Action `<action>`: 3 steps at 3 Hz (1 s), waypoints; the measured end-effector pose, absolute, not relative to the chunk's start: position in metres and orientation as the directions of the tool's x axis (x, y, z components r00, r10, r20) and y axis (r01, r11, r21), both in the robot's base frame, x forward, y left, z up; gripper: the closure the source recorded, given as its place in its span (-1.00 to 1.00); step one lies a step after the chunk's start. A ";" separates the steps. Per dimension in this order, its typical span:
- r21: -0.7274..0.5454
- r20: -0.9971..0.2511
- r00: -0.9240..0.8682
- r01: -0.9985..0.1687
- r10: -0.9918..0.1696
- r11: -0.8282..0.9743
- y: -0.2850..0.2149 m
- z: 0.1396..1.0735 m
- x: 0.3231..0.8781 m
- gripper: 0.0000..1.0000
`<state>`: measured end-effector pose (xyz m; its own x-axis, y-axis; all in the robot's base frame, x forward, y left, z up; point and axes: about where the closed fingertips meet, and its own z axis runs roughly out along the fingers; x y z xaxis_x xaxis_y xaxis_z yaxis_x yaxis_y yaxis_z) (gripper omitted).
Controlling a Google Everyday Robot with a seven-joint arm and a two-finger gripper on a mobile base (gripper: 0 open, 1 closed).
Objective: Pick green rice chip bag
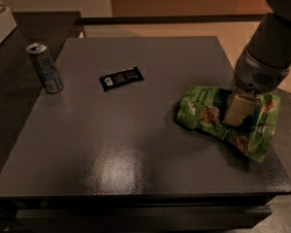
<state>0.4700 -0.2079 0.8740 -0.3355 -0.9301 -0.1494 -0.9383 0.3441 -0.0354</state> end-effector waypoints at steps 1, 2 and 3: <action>-0.053 -0.175 -0.310 -0.945 -0.935 0.323 -0.200 0.888 0.472 0.99; -0.063 -0.218 -0.282 -0.951 -0.934 0.302 -0.192 0.905 0.477 1.00; -0.090 -0.263 -0.227 -0.962 -0.938 0.258 -0.182 0.933 0.486 1.00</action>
Offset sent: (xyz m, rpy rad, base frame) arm 0.0101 0.0251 0.0562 0.1120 -0.0668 0.0833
